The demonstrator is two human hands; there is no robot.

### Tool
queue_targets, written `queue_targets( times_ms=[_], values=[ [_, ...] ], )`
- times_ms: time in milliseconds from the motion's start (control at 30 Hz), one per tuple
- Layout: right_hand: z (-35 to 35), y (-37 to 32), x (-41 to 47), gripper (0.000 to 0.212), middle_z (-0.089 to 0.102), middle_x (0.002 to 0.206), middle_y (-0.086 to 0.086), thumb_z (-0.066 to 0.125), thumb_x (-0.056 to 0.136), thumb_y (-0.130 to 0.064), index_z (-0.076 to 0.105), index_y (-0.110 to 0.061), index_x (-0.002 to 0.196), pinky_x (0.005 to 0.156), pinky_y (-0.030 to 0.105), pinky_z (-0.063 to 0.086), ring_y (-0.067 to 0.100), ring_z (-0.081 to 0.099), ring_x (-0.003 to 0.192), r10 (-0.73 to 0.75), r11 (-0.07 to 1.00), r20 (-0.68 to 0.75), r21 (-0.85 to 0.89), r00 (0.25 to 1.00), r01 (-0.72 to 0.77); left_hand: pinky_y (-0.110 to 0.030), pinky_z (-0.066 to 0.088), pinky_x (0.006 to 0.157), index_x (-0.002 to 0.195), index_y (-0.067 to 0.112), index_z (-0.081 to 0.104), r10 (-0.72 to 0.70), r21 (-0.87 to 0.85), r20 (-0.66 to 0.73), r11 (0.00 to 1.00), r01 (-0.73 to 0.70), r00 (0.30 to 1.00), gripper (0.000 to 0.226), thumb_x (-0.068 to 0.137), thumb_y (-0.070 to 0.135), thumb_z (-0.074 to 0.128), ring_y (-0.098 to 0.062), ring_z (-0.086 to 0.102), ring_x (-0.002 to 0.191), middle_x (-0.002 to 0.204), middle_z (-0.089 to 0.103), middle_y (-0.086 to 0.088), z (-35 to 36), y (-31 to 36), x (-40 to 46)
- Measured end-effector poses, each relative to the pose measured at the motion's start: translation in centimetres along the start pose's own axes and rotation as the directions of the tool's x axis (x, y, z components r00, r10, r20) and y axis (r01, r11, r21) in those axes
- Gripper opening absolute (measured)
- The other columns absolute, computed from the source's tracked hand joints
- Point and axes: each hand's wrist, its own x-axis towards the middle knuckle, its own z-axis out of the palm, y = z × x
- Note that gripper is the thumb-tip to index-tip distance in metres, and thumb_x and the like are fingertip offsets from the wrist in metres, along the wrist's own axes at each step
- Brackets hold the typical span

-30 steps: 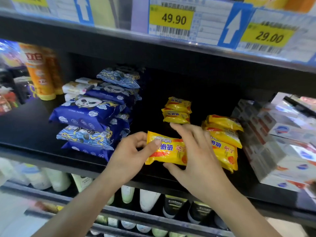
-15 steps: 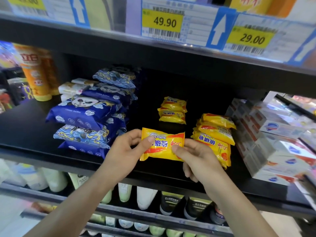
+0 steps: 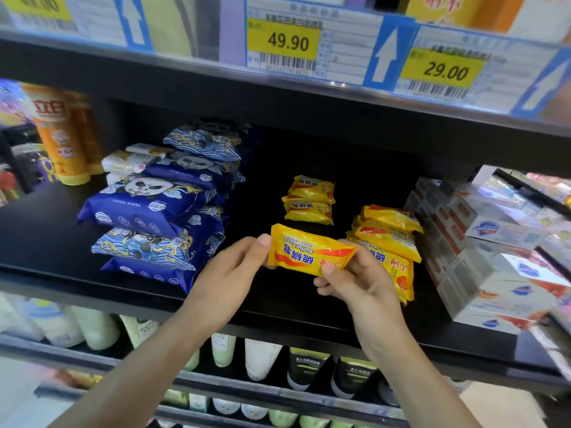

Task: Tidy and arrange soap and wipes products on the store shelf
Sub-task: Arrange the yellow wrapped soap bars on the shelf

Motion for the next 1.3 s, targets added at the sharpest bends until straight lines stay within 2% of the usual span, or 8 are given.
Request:
queue_targets(
  times_ms=[200, 300, 433, 700, 867, 1000, 1133, 1300],
  values=[
    [-0.3, 0.2, 0.1, 0.030, 0.072, 0.107, 0.003, 0.077, 0.080, -0.015, 0.071, -0.027, 0.107, 0.089, 0.040, 0.060, 0.035, 0.069, 0.103, -0.061, 0.998, 0.028, 0.030, 0.998, 0.060, -0.025, 0.031, 0.093, 0.083, 0.039, 0.078, -0.060, 0.067, -0.017, 0.996, 0.061, 0.998, 0.095, 0.083, 0.092, 0.000, 0.013, 0.060, 0.103, 0.114, 0.069, 0.035, 0.0, 0.2, 0.5],
    [-0.4, 0.2, 0.1, 0.031, 0.070, 0.112, 0.004, 0.075, 0.079, -0.007, 0.072, -0.023, 0.105, 0.088, 0.034, 0.058, 0.027, 0.068, 0.106, -0.122, 0.992, 0.078, -0.029, 0.989, 0.124, -0.033, 0.027, 0.100, 0.077, 0.034, 0.081, -0.083, 0.072, -0.003, 0.994, 0.083, 0.997, 0.103, 0.083, 0.094, -0.002, 0.015, 0.051, 0.119, 0.120, 0.063, 0.043, 0.0, 0.1, 0.6],
    [-0.3, 0.3, 0.0, 0.031, 0.071, 0.122, -0.002, 0.076, 0.078, -0.004, 0.073, -0.024, 0.100, 0.085, 0.024, 0.055, 0.014, 0.068, 0.108, -0.158, 0.983, 0.135, -0.076, 0.978, 0.169, -0.037, 0.024, 0.104, 0.113, 0.044, 0.074, -0.107, 0.026, 0.043, 0.994, 0.106, 0.993, 0.093, 0.085, 0.094, 0.001, 0.014, 0.051, 0.120, 0.101, 0.077, 0.024, 0.0, -0.2, 0.7],
    [0.1, 0.9, 0.1, 0.040, 0.064, 0.134, -0.006, 0.077, 0.080, 0.010, 0.075, -0.025, 0.101, 0.088, 0.028, 0.056, 0.021, 0.066, 0.121, -0.187, 0.971, 0.211, -0.107, 0.959, 0.213, -0.034, 0.042, 0.099, 0.113, 0.052, 0.069, -0.078, -0.056, 0.065, 0.995, 0.082, 0.995, 0.055, 0.083, 0.087, 0.041, 0.008, 0.066, 0.099, 0.101, 0.077, 0.019, -0.2, 0.2, 0.5],
    [0.4, 0.7, 0.0, 0.041, 0.056, 0.141, -0.008, 0.079, 0.082, 0.003, 0.077, -0.029, 0.107, 0.088, 0.028, 0.057, 0.022, 0.069, 0.115, -0.184, 0.967, 0.183, -0.144, 0.966, 0.212, -0.028, 0.051, 0.088, 0.128, 0.030, 0.066, -0.088, -0.194, 0.120, 0.975, 0.110, 0.989, 0.043, 0.089, 0.047, 0.073, -0.011, 0.077, 0.095, 0.101, 0.081, 0.004, -0.4, 0.4, 0.4],
    [0.3, 1.0, -0.1, 0.058, 0.073, 0.117, -0.002, 0.073, 0.090, 0.003, 0.062, -0.034, 0.134, 0.091, 0.034, 0.059, 0.024, 0.074, 0.104, -0.132, 0.979, 0.144, -0.137, 0.981, 0.152, -0.020, 0.059, 0.079, 0.131, 0.028, 0.063, -0.082, -0.290, 0.085, 0.951, 0.103, 0.993, 0.036, 0.096, 0.022, 0.070, -0.018, 0.078, 0.096, 0.103, 0.081, -0.002, -0.6, 0.0, 0.4],
    [0.3, 0.9, 0.1, 0.054, 0.068, 0.114, -0.010, 0.050, 0.101, 0.011, 0.066, -0.033, 0.128, 0.072, 0.029, 0.059, 0.020, 0.073, 0.085, -0.104, 0.986, 0.013, -0.130, 0.995, 0.105, -0.029, 0.061, 0.086, 0.134, 0.032, 0.060, -0.058, -0.315, 0.072, 0.946, 0.078, 0.996, 0.051, 0.084, 0.036, 0.073, -0.020, 0.078, 0.098, 0.105, 0.081, -0.003, -0.6, -0.2, 0.4],
    [0.3, 0.2, 0.0, 0.028, 0.066, 0.069, 0.002, 0.058, 0.096, -0.046, 0.069, -0.043, 0.121, 0.049, 0.024, 0.047, 0.019, 0.058, 0.055, 0.018, 0.986, 0.054, -0.167, 0.998, -0.008, -0.027, 0.062, 0.086, 0.138, 0.038, 0.051, -0.010, -0.332, 0.032, 0.943, 0.021, 0.999, 0.064, 0.080, 0.036, 0.077, -0.022, 0.078, 0.099, 0.107, 0.080, -0.005, -0.9, -0.8, 0.4]
  ],
)
